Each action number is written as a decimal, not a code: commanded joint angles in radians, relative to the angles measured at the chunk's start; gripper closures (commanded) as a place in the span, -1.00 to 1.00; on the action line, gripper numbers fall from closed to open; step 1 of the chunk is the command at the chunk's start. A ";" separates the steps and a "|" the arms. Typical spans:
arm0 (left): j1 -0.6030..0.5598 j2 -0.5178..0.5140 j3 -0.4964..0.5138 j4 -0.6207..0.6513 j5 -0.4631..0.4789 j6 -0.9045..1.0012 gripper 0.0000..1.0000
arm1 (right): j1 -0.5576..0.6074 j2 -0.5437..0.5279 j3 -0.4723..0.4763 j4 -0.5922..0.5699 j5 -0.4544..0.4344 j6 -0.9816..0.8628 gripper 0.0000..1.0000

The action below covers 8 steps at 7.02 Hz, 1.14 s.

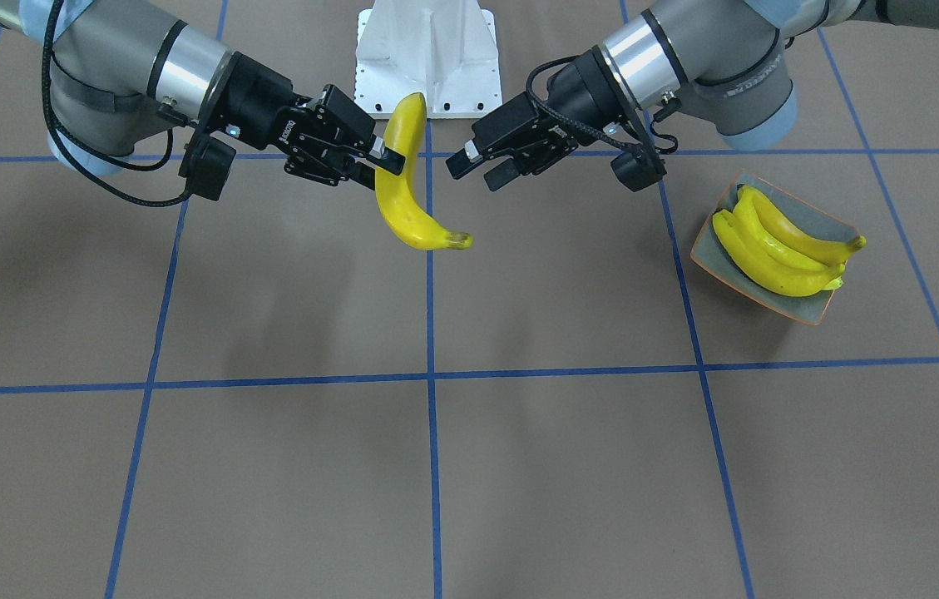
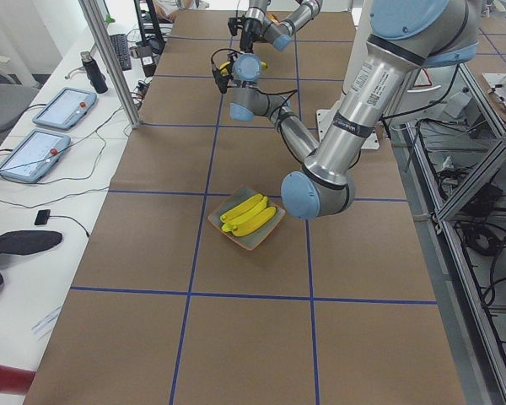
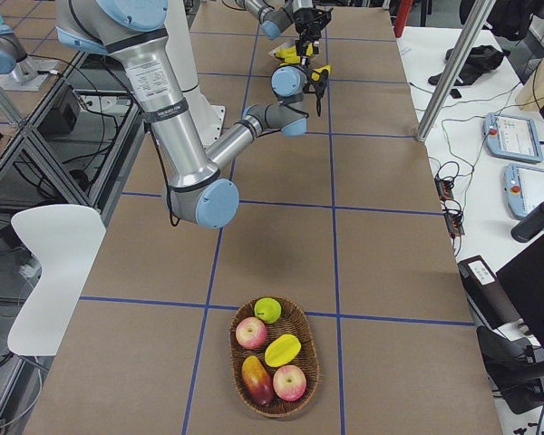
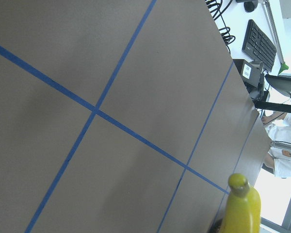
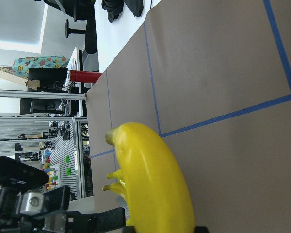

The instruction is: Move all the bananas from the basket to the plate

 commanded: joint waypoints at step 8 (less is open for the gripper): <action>0.086 -0.046 0.023 -0.039 0.162 -0.007 -0.91 | -0.030 0.010 0.007 0.072 -0.042 0.132 1.00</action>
